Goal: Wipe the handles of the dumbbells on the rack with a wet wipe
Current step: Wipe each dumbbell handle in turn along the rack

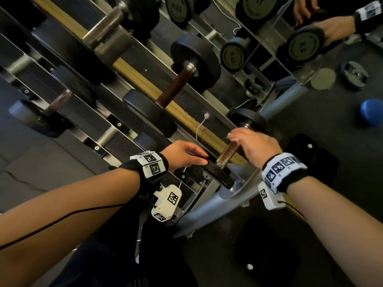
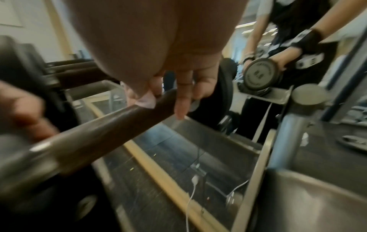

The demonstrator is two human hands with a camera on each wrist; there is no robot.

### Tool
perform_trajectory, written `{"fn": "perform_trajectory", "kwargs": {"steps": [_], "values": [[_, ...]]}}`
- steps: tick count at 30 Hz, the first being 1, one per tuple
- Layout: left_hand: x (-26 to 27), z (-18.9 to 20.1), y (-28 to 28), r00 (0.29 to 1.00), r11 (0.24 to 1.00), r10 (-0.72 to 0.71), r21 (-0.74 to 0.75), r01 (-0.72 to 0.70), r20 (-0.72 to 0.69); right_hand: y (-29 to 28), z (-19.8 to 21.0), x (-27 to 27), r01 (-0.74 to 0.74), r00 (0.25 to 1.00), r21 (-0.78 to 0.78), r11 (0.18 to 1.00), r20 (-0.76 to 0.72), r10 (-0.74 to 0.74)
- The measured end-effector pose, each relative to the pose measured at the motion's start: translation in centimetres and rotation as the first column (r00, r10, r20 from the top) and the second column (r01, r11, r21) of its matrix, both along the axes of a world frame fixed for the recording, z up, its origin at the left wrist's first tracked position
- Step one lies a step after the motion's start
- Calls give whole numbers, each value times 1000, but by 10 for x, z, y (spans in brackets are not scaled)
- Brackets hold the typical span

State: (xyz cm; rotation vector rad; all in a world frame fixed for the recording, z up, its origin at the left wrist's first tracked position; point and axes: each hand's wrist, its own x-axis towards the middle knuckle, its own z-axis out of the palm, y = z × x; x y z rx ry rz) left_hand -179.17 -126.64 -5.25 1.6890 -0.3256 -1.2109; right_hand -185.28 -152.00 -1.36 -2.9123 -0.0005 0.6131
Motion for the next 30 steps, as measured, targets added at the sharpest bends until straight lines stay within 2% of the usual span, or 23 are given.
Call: {"fn": "perform_trajectory", "kwargs": {"steps": [2,3,5,8,10,12,13,15,16,18,20,23,28,30], "values": [[0,1,0,1000,1000,-2,0,2,5,-2,-4,-3,41,998,26,999,52,-42],[0,1,0,1000,1000,-4,2,4,7,1,-7,-11,20,998,122,992,51,-27],[1,3,0,1000,1000,-16,13,16,20,14,-11,-30,10,1000,323,946,-7,-8],[2,7,-3,998,998,-42,51,40,37,23,-9,-50,56,995,416,908,-96,-17],[4,11,-6,996,995,-71,79,67,52,16,0,-50,139,988,517,845,-129,-84],[6,14,-10,992,990,-104,105,96,67,3,8,-52,254,964,619,743,-102,-245],[8,16,-13,991,988,-116,112,108,70,-3,8,-56,297,937,637,711,-50,-347],[10,20,-18,988,985,-131,120,121,79,-12,0,-67,393,853,570,722,68,-518],[11,22,-21,986,984,-139,128,127,91,-13,-6,-73,467,805,510,722,92,-586],[13,25,-25,980,978,-163,147,146,114,-10,-18,-82,596,712,444,669,91,-696],[13,26,-26,974,972,-186,166,164,128,-3,-26,-85,626,652,514,586,66,-755],[13,27,-24,972,967,-195,193,169,128,9,-32,-85,628,528,711,316,-92,-844],[10,26,-23,972,961,-190,228,156,139,20,-42,-65,639,314,767,68,-179,-933],[9,26,-23,973,960,-187,236,151,137,25,-45,-55,595,267,802,-43,-248,-931]]}}
